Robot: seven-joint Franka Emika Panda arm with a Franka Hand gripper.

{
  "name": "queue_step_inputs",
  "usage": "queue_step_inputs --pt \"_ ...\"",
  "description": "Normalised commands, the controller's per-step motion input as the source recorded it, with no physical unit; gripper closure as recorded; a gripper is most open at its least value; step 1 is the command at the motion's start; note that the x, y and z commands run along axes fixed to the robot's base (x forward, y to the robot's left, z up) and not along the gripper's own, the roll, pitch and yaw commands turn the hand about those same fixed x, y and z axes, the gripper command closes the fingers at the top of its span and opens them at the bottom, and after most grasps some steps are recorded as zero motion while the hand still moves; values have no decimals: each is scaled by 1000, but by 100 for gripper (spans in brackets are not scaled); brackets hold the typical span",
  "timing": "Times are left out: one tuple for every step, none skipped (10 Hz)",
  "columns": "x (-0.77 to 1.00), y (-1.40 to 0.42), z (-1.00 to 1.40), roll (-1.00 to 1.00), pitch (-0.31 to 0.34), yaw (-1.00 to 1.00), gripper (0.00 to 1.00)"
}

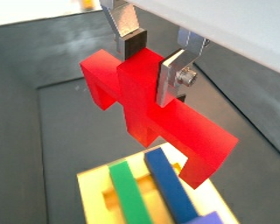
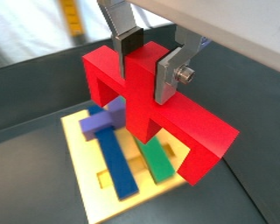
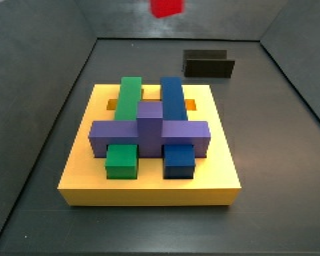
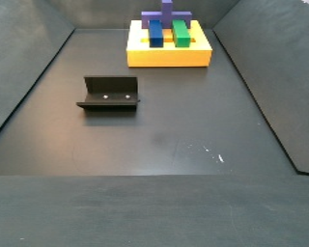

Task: Pick up the red object. Move up. Move to above the board. Insert the red object.
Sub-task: Move to above the board.

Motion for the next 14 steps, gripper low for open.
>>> queue_step_inputs --pt "257 -326 79 -20 76 1000 100" --pt "156 -200 61 -18 73 1000 100" --pt "95 -124 38 -15 76 1000 100" --pt "88 -78 24 -14 84 1000 100" --pt "85 -56 20 -14 94 1000 100" --pt "83 -48 19 -12 101 1000 100" --pt "81 -40 19 -10 114 1000 100" --pt "80 -36 19 -8 126 1000 100" --pt "78 -34 22 -6 136 1000 100" --pt "70 -28 24 -2 161 1000 100" --pt "63 -25 29 2 188 1000 100" --pt "60 -21 36 10 236 1000 100" --pt "64 -24 33 22 249 893 100" --pt "70 -24 30 32 219 557 100"
